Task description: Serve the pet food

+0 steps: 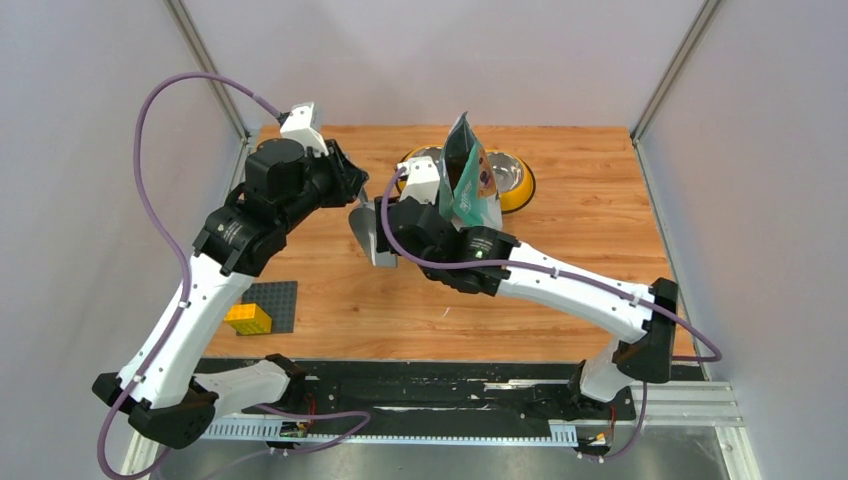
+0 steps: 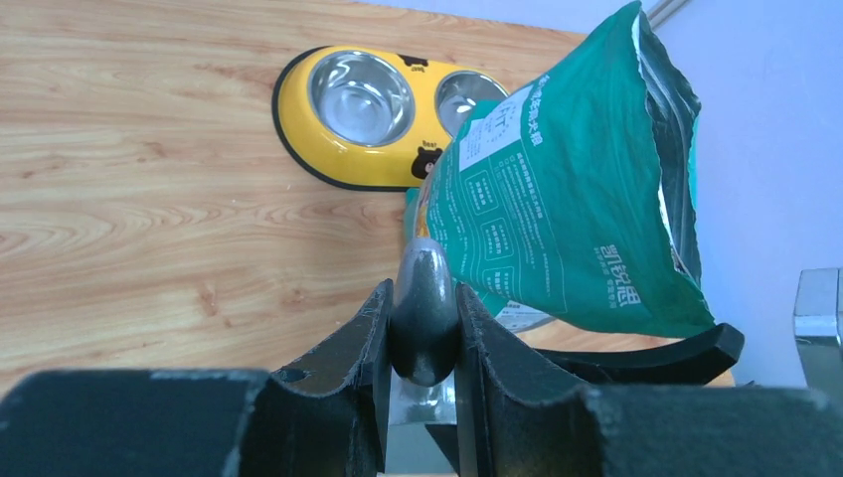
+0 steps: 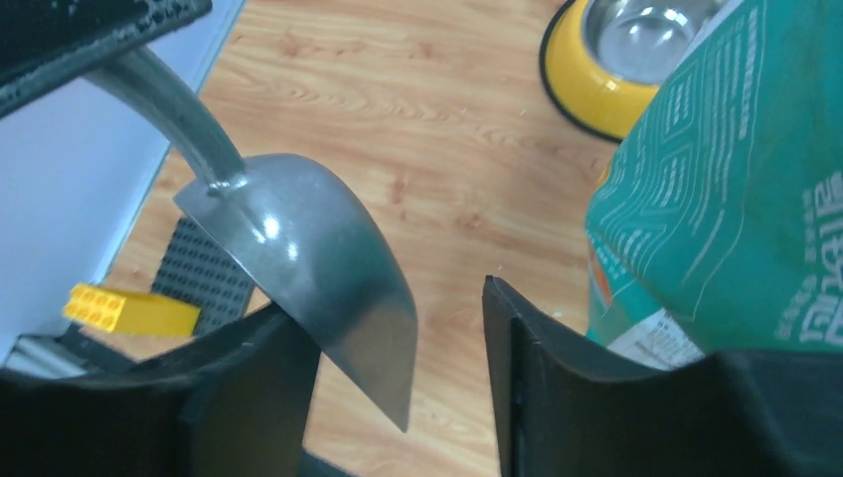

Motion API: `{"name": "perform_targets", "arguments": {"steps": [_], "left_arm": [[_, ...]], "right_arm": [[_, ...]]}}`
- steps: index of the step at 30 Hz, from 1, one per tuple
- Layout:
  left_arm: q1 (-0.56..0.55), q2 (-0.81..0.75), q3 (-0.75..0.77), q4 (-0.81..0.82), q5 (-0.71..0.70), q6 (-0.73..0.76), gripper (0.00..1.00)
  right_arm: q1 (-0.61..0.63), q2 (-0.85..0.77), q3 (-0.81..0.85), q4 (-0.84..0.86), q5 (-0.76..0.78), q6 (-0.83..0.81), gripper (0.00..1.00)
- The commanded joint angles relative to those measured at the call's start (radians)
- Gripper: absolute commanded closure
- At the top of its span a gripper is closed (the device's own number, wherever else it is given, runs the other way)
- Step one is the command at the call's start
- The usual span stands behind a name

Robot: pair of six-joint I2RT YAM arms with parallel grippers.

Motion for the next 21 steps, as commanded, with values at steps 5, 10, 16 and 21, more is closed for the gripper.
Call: {"name": "perform_targets", "arguments": {"steps": [5, 10, 16, 21], "left_arm": [[-0.005, -0.022, 0.069, -0.011, 0.011, -0.020, 1.00], [-0.005, -0.030, 0.090, -0.003, 0.018, 0.012, 0.43], [-0.006, -0.034, 0.122, 0.006, -0.014, 0.077, 0.02], [-0.006, -0.070, 0.100, 0.066, 0.017, 0.119, 0.00]], "right_arm": [[0.003, 0.077, 0.093, 0.120, 0.144, -0.105, 0.90], [-0.003, 0.010, 0.021, 0.249, 0.118, -0.123, 1.00], [-0.045, -0.087, -0.018, 0.334, 0.084, -0.095, 1.00], [-0.095, -0.137, -0.014, 0.337, 0.059, -0.031, 1.00]]}}
